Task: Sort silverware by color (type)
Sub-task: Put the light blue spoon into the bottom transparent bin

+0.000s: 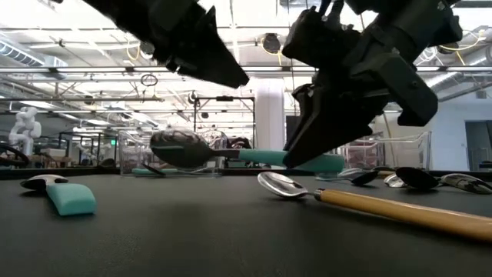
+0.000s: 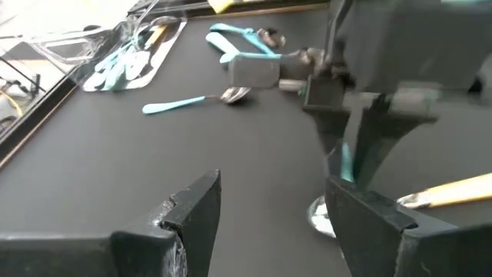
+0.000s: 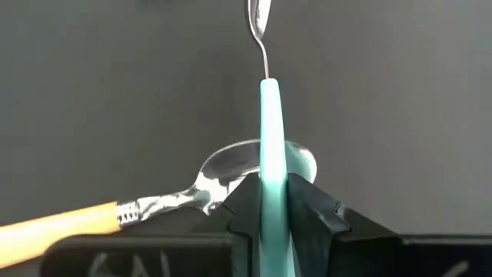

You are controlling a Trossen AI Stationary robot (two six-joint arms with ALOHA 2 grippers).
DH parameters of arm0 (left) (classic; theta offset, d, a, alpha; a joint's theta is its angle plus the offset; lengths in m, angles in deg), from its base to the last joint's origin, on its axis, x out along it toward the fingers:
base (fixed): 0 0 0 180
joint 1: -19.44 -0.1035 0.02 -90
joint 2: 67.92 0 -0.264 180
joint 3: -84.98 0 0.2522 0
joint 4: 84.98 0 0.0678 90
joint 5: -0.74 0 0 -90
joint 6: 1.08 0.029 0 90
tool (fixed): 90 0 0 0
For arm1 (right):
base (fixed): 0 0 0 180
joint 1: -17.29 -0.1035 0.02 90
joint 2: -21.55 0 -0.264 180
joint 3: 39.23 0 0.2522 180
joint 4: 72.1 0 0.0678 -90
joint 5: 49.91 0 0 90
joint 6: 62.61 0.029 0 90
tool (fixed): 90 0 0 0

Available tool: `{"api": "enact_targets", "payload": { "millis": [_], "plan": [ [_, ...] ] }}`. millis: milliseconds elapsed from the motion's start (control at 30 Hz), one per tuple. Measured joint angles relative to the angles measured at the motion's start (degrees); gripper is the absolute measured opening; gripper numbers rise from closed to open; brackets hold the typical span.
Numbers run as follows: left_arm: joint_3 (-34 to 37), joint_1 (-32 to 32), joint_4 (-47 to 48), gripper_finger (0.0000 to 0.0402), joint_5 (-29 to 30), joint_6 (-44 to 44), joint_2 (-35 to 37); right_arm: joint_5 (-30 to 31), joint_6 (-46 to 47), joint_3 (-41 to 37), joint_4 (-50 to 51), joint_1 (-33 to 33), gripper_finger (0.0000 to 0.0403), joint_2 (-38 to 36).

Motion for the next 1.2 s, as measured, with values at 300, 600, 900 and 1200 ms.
{"api": "enact_targets", "payload": {
  "millis": [300,600,900,1200],
  "plan": [
    [-4.3,0.8,-0.4,0.023,-0.7,-2.3,0.2,6.3,1.5,1.9,8.8,-4.3,0.0045,-5.0],
    [-4.5,-1.2,-4.7,0.023,-1.8,-8.2,-1.4,26.6,0.5,2.0,14.3,-8.6,0.0046,-13.8],
    [-4.4,-1.7,-18.8,0.023,6.6,-2.8,-6.8,37.7,11.3,1.8,19.8,-10.6,0.0045,-19.2],
    [-4.4,-2.9,-24.9,0.023,2.9,2.3,-10.1,37.0,12.8,1.7,21.9,-11.4,0.0044,-19.9]
  ]
}}
